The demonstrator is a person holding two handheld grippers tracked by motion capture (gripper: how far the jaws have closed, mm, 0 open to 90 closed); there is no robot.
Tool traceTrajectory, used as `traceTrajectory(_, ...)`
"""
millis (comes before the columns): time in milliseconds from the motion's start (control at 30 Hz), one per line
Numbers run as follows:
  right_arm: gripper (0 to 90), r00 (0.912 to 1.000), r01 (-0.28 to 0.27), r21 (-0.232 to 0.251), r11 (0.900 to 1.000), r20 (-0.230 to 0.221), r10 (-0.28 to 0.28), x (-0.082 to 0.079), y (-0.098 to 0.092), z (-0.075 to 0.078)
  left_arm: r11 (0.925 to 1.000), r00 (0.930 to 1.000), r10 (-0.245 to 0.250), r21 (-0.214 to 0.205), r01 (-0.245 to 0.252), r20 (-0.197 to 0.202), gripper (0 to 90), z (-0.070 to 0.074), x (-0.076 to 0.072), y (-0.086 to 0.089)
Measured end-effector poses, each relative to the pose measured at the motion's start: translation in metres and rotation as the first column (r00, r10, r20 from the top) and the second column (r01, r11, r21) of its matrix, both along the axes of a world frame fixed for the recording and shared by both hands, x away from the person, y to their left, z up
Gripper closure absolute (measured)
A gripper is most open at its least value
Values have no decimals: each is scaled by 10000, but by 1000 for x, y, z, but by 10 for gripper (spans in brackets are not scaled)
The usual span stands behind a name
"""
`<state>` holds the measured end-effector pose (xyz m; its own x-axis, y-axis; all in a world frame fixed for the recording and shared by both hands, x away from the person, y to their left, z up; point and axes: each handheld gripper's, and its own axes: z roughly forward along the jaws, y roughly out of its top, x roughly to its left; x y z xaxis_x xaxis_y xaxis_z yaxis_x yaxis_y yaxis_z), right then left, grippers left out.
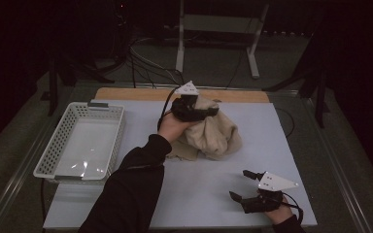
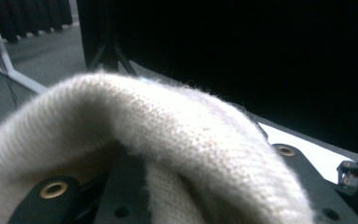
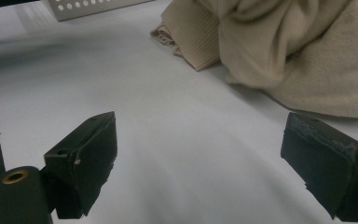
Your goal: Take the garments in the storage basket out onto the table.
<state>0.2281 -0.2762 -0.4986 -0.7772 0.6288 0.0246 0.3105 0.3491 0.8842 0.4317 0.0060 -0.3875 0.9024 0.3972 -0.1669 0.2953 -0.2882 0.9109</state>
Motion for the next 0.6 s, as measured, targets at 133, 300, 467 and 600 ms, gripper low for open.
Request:
traceTrajectory(133, 108, 10000, 2, 8, 10000, 10, -2, 0, 0, 0, 9981, 9999, 167, 601, -169, 43, 422, -5, -4, -4)
traceTrajectory(300, 109, 10000, -10, -29, 10000, 22, 10, 0, 0, 0, 9934, 9981, 524, 1040, -487, -331, 140, -1, -5, 0)
traceTrajectory(467, 108, 10000, 13, -38, 10000, 23, -13, 0, 0, 0, 9916, 9982, 530, 1196, -494, -264, 15, 5, -9, 8)
traceTrajectory(600, 109, 10000, 11, -47, 10000, 14, -11, 0, 0, 0, 9878, 9977, 675, 1410, -659, -66, 3, 13, -13, 16)
